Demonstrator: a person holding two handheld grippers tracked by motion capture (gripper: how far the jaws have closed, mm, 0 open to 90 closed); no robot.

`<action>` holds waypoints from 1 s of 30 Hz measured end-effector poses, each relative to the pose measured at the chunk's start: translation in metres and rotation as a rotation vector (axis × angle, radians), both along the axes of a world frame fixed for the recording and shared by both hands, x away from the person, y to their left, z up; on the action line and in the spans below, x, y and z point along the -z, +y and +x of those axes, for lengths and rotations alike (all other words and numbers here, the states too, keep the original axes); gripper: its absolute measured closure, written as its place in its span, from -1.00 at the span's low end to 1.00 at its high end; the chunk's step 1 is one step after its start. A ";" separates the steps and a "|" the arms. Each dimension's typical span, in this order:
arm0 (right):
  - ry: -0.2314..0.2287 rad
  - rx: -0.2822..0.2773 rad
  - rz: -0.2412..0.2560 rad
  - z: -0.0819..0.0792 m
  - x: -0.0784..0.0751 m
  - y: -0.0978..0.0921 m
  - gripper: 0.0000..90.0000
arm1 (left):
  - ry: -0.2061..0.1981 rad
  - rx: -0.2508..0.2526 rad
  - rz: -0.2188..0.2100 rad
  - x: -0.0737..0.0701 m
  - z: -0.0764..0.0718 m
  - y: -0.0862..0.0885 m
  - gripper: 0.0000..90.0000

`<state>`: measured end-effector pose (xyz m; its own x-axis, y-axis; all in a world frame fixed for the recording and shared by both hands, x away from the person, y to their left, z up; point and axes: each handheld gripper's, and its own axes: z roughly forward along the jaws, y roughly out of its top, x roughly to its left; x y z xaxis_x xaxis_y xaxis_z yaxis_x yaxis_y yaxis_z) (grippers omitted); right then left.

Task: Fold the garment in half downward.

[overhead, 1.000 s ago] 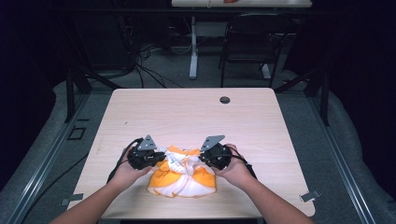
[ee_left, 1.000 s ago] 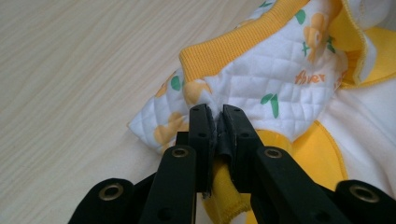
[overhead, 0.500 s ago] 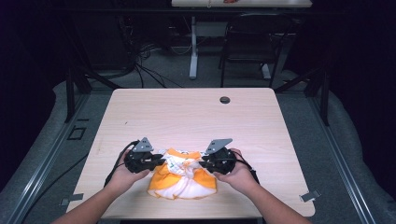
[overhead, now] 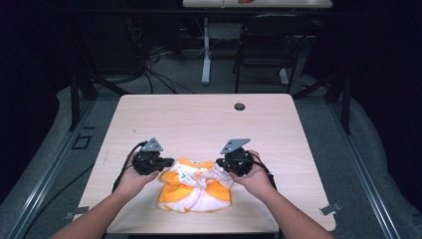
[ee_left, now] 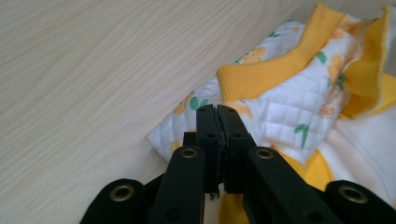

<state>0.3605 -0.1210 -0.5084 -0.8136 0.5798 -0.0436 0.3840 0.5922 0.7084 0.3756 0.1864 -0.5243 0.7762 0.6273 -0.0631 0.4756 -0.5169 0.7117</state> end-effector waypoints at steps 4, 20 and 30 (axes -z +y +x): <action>0.025 0.015 -0.017 0.010 0.010 0.005 1.00 | 0.015 -0.020 0.014 0.006 0.008 -0.002 1.00; 0.063 -0.048 0.005 -0.005 0.009 0.010 1.00 | 0.032 0.043 -0.021 -0.006 -0.012 -0.004 1.00; 0.053 -0.118 0.013 -0.032 0.005 0.012 0.99 | 0.028 0.102 -0.015 -0.006 -0.037 -0.006 1.00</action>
